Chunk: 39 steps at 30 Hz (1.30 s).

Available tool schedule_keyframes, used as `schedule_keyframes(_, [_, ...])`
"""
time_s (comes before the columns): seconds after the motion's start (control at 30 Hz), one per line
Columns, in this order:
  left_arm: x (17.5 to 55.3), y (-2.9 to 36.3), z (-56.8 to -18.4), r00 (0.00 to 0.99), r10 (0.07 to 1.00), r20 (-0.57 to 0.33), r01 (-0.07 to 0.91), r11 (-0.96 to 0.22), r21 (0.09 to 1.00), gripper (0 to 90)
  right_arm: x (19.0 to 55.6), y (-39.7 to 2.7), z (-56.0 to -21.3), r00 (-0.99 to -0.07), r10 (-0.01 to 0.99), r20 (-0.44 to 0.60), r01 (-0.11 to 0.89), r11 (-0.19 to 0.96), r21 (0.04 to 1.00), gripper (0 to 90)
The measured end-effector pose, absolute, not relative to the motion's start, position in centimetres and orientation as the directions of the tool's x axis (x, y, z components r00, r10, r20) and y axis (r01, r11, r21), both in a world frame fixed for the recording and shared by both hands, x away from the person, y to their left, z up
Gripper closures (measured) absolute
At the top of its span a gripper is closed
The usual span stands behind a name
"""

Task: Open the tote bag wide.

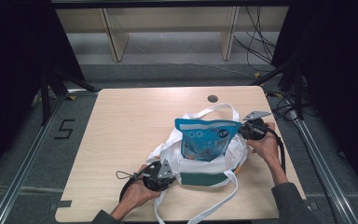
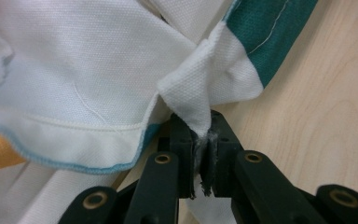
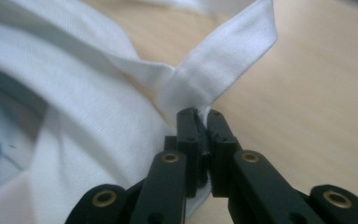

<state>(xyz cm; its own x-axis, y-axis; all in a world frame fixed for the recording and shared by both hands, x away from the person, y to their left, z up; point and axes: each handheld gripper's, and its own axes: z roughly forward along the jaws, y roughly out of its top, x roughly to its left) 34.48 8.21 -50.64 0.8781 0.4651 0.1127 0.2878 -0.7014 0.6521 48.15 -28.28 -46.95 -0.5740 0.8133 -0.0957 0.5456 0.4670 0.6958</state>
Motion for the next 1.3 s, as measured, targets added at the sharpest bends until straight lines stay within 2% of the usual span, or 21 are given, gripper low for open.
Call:
schedule_keyframes(0.1, [34.6,8.2,-50.6,0.877,0.470,0.100,0.299,-0.696,0.653,82.5,48.5,-28.7,-49.0,-0.558,0.830,-0.010,0.606,0.415,0.679,86.5])
schedule_keyframes(0.13, [34.6,8.3,-50.6,0.877,0.471,0.096,0.300,-0.693,0.656,82.4,48.7,-28.9,-49.7,-0.555,0.832,-0.006,0.581,0.392,0.713,86.5])
schedule_keyframes(0.17, [34.6,8.3,-50.6,0.877,0.470,0.097,0.299,-0.693,0.656,82.2,48.6,-29.3,-49.6,-0.558,0.830,0.018,0.602,0.390,0.697,86.5])
schedule_keyframes(0.27, [34.6,8.5,-49.7,0.878,0.472,0.082,0.303,-0.679,0.669,78.6,48.5,-29.3,-49.4,-0.567,0.824,0.004,0.583,0.398,0.708,84.8])
schedule_keyframes(0.37, [34.2,8.9,-47.8,0.890,0.452,0.056,0.295,-0.665,0.686,69.3,47.9,-29.3,-47.7,-0.541,0.841,-0.013,0.582,0.386,0.716,73.9])
schedule_keyframes(0.47, [34.0,9.5,-45.9,0.902,0.432,-0.008,0.304,-0.622,0.722,57.0,46.7,-29.7,-45.1,-0.560,0.823,-0.096,0.506,0.431,0.747,64.1])
schedule_keyframes(0.57, [34.3,10.3,-43.7,0.876,0.478,-0.061,0.332,-0.507,0.796,47.5,45.0,-30.1,-42.9,-0.555,0.829,-0.065,0.464,0.373,0.803,58.9])
schedule_keyframes(0.6, [34.6,10.5,-43.2,0.869,0.491,-0.054,0.329,-0.495,0.804,47.4,44.1,-29.9,-42.3,-0.565,0.825,0.020,0.494,0.318,0.809,59.1])
schedule_keyframes(0.67, [35.9,10.9,-41.9,0.845,0.535,0.014,0.300,-0.496,0.815,47.8,42.9,-29.5,-41.8,-0.609,0.791,0.058,0.485,0.314,0.816,59.1])
schedule_keyframes(0.73, [37.6,10.8,-41.2,0.798,0.600,0.054,0.307,-0.484,0.820,49.1,41.2,-28.8,-41.6,-0.652,0.758,0.024,0.461,0.371,0.806,58.3])
schedule_keyframes(0.77, [39.2,10.4,-41.3,0.769,0.632,0.090,0.304,-0.487,0.819,49.4,39.9,-28.2,-41.5,-0.678,0.732,0.064,0.471,0.366,0.803,56.7])
schedule_keyframes(0.87, [40.9,9.5,-41.8,0.745,0.660,0.096,0.326,-0.487,0.810,49.3,38.9,-27.8,-41.7,-0.705,0.703,0.100,0.475,0.363,0.801,56.2])
schedule_keyframes(0.93, [42.6,8.5,-42.6,0.746,0.651,0.141,0.313,-0.530,0.788,51.0,38.0,-27.3,-42.0,-0.733,0.673,0.100,0.467,0.392,0.792,55.9])
schedule_keyframes(0.97, [43.5,8.3,-43.0,0.741,0.658,0.133,0.318,-0.519,0.794,56.4,37.2,-26.8,-42.4,-0.752,0.650,0.108,0.464,0.406,0.787,55.9])
schedule_keyframes(1.03, [44.9,8.4,-43.6,0.739,0.669,0.077,0.355,-0.485,0.799,58.9,37.0,-26.6,-42.5,-0.757,0.645,0.103,0.456,0.410,0.790,55.9])
schedule_keyframes(1.07, [45.5,8.4,-43.8,0.741,0.668,0.075,0.349,-0.478,0.806,64.1,36.6,-26.3,-42.7,-0.766,0.634,0.106,0.455,0.420,0.785,56.0])
schedule_keyframes(1.13, [46.5,8.3,-44.2,0.722,0.689,0.056,0.366,-0.450,0.815,73.6,36.2,-25.7,-42.9,-0.787,0.615,0.048,0.409,0.462,0.787,56.3])
schedule_keyframes(1.2, [47.4,8.3,-44.7,0.701,0.713,0.025,0.396,-0.419,0.817,80.0,36.1,-24.9,-43.2,-0.796,0.604,0.033,0.399,0.483,0.779,56.3])
schedule_keyframes(1.3, [48.6,8.1,-45.4,0.704,0.709,0.025,0.412,-0.437,0.799,85.8,36.2,-24.4,-43.5,-0.811,0.584,0.030,0.387,0.498,0.776,55.7])
